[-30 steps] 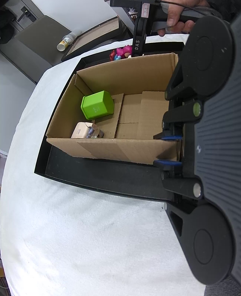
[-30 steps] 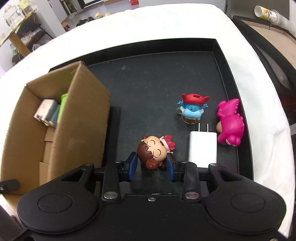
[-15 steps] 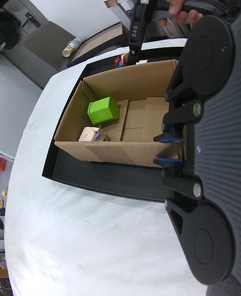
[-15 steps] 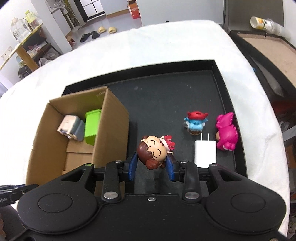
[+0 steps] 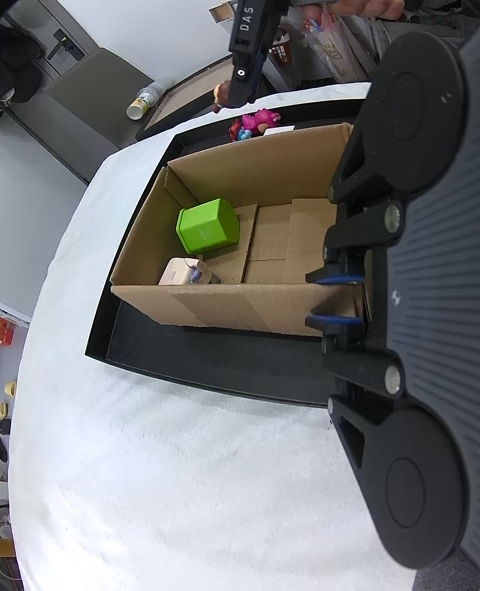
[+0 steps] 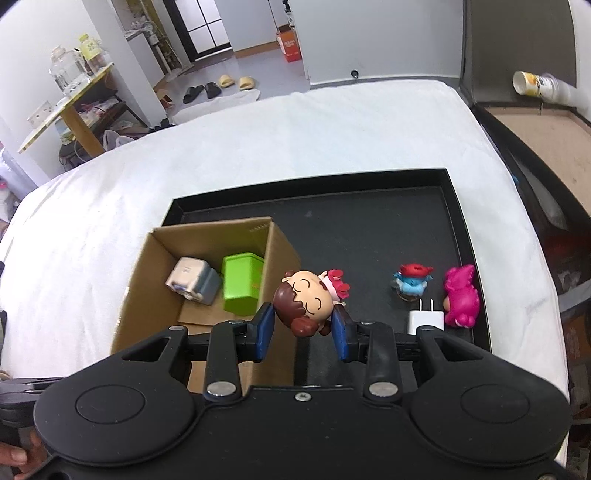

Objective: Organize rigid objects
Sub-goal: 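Carry the doll figure into the cardboard box and lower it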

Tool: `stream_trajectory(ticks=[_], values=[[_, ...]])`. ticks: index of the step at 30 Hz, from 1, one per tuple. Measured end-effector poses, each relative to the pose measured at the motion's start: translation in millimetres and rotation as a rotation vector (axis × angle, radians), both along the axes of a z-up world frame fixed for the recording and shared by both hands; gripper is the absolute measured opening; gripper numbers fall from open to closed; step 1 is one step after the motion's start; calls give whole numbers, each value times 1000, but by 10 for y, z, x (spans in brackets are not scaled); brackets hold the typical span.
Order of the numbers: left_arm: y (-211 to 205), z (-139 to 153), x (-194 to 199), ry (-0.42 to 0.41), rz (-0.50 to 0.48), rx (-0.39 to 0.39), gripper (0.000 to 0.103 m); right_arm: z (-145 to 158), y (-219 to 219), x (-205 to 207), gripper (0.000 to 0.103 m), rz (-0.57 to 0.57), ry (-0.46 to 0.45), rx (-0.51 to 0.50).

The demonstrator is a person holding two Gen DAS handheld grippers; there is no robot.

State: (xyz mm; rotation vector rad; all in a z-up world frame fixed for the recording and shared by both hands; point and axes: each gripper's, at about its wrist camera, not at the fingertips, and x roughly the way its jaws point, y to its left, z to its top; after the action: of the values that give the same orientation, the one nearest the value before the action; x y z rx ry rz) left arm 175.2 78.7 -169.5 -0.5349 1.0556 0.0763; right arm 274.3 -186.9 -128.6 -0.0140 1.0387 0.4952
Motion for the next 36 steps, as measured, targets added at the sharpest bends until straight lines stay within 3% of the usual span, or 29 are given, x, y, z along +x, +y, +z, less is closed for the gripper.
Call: stream_trajectory(ticks=[16,36], values=[[22,0,-12,-14,-7,-24,16,205,528,-125,33,93,-51,2],[68,-37,-6,-11,-9,-72,17,-139,951,-309,34,121,31,-12]])
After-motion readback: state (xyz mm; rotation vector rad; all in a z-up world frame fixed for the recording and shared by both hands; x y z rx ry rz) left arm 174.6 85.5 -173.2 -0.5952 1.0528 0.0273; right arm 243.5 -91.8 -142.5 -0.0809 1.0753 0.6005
